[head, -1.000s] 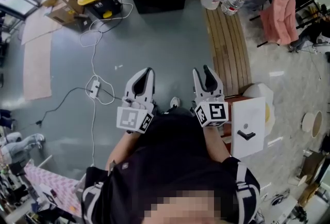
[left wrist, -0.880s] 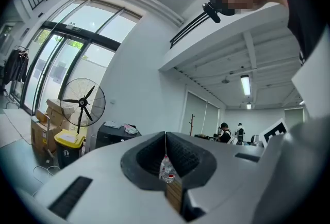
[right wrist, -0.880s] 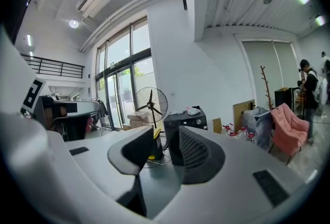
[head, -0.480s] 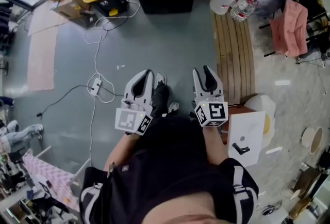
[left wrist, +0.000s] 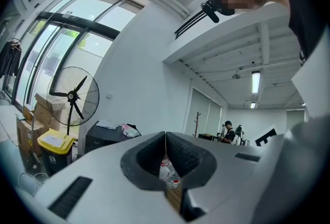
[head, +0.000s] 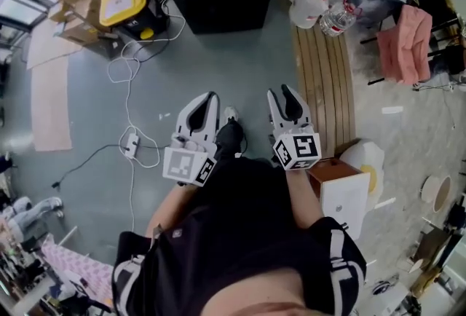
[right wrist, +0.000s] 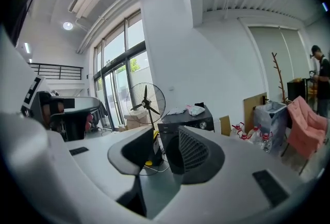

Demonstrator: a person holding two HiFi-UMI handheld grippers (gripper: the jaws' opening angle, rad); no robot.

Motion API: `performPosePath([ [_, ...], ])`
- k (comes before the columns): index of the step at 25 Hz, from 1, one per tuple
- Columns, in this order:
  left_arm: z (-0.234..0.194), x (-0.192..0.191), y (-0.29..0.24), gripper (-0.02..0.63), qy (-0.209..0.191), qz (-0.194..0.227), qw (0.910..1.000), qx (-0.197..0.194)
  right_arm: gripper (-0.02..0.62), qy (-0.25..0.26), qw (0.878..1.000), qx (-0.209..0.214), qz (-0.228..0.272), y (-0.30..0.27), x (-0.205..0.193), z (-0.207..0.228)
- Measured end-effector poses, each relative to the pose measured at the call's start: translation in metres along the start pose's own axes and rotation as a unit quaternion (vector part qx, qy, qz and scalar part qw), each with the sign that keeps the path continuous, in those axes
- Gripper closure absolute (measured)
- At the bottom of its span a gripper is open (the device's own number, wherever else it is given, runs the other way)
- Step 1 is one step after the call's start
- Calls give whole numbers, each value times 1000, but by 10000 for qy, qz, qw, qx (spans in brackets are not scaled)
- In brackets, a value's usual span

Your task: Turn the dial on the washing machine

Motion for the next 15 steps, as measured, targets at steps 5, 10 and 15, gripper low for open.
performPosePath([
  [5, -72, 41, -101, 581, -114, 67, 9997, -204, 428, 25, 9999, -34, 110, -127, 40, 38],
  [10, -125, 54, -175, 582, -87, 94, 9998, -178, 425, 16, 9999, -141, -8, -233, 56, 78],
  [15, -168, 44, -249, 581, 34, 56, 9999, -76, 402, -21, 9996, -180, -216, -347, 46, 129],
])
Point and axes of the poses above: the fingertips, and each gripper's own axes: y backward along the fingers, z to its right, x out of its top, the point moved 6 cm from there along y, backward along the fingers, and after that the axes turned 3 degrees about y, right-handed, at the moved point
